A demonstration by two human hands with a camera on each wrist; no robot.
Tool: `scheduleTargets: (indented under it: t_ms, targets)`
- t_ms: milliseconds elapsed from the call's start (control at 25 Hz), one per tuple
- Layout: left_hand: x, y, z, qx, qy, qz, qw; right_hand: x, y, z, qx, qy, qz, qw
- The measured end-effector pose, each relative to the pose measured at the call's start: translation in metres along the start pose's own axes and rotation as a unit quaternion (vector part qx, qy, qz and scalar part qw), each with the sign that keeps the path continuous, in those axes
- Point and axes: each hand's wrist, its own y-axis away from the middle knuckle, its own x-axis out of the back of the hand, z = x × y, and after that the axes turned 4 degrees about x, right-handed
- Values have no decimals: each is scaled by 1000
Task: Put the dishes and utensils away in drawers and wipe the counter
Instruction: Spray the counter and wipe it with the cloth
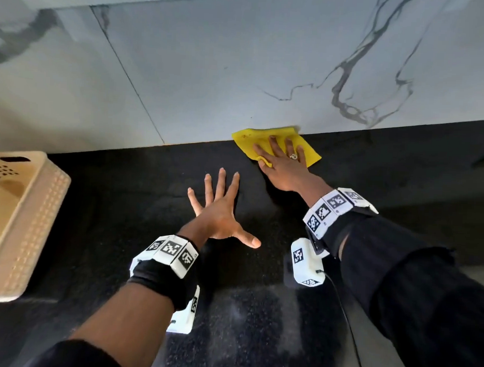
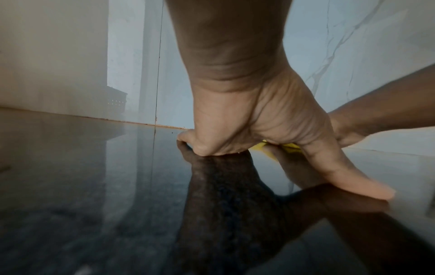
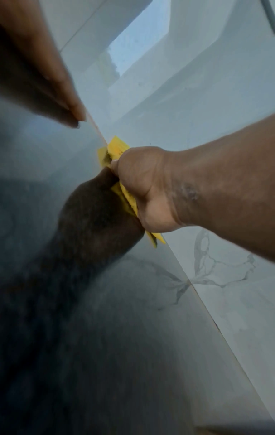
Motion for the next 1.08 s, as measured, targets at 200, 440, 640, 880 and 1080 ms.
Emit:
scheduleTargets:
  t_ms: [200, 440, 640, 880, 1080]
  targets:
    - [14, 40, -49, 99, 253, 335, 902, -34, 40, -90, 85, 33, 1, 996]
    - [42, 28, -50, 148, 217, 396, 880, -58, 119, -73, 389, 106, -51, 914]
    - [11, -15, 41, 67, 126, 61, 988, -1, 93, 102, 113, 32, 58, 991]
    - [-1, -34, 64, 119, 23, 5, 993, 26, 88, 192, -175, -5, 139, 975]
    - [-1, -33, 65, 117, 20, -5, 993, 22, 12, 76, -139, -42, 132, 981]
